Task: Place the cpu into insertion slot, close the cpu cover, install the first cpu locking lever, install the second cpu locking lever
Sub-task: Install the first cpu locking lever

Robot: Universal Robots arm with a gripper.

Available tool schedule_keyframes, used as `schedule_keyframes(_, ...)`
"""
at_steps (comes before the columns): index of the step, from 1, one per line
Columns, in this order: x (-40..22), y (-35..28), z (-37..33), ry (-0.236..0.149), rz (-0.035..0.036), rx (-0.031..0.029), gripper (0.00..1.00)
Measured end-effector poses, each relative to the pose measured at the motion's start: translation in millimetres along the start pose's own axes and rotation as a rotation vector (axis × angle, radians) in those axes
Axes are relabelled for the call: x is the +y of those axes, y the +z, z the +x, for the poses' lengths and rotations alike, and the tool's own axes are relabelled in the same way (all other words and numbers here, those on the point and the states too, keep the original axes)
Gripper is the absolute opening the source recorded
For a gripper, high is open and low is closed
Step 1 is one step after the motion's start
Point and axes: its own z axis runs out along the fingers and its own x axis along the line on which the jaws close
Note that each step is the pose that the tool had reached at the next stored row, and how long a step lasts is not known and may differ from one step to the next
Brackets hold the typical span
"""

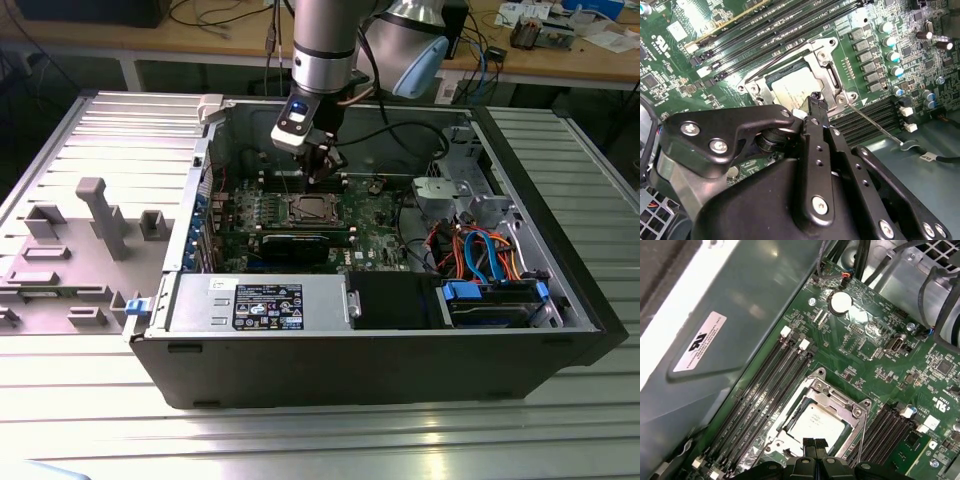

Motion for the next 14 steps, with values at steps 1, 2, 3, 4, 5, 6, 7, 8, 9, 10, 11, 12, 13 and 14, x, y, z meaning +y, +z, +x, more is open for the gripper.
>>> schedule_keyframes(1, 0.0, 0.0, 0.0, -0.006, -0.0002, -0.0003, 0.11)
schedule_keyframes(2, 0.0, 0.0, 0.0, -0.012, -0.0005, -0.0005, 0.11)
schedule_keyframes(3, 0.0, 0.0, 0.0, -0.016, -0.0006, -0.0007, 0.11)
schedule_keyframes(4, 0.0, 0.0, 0.0, -0.019, -0.0008, -0.0008, 0.11)
schedule_keyframes(5, 0.0, 0.0, 0.0, -0.023, -0.0009, -0.0009, 0.11)
schedule_keyframes(6, 0.0, 0.0, 0.0, -0.027, -0.0010, -0.0011, 0.11)
schedule_keyframes(7, 0.0, 0.0, 0.0, -0.030, -0.0011, -0.0012, 0.11)
schedule_keyframes(8, 0.0, 0.0, 0.0, -0.033, -0.0012, -0.0014, 0.11)
schedule_keyframes(9, 0.0, 0.0, 0.0, -0.038, -0.0014, -0.0016, 0.11)
schedule_keyframes(10, 0.0, 0.0, 0.0, -0.044, -0.0017, -0.0018, 0.11)
schedule_keyframes(11, 0.0, 0.0, 0.0, -0.047, -0.0018, -0.0018, 0.11)
schedule_keyframes(12, 0.0, 0.0, 0.0, -0.052, -0.0021, -0.0019, 0.11)
schedule_keyframes(13, 0.0, 0.0, 0.0, -0.057, -0.0024, -0.0019, 0.11)
schedule_keyframes(14, 0.0, 0.0, 0.0, -0.062, -0.0027, -0.0019, 0.11)
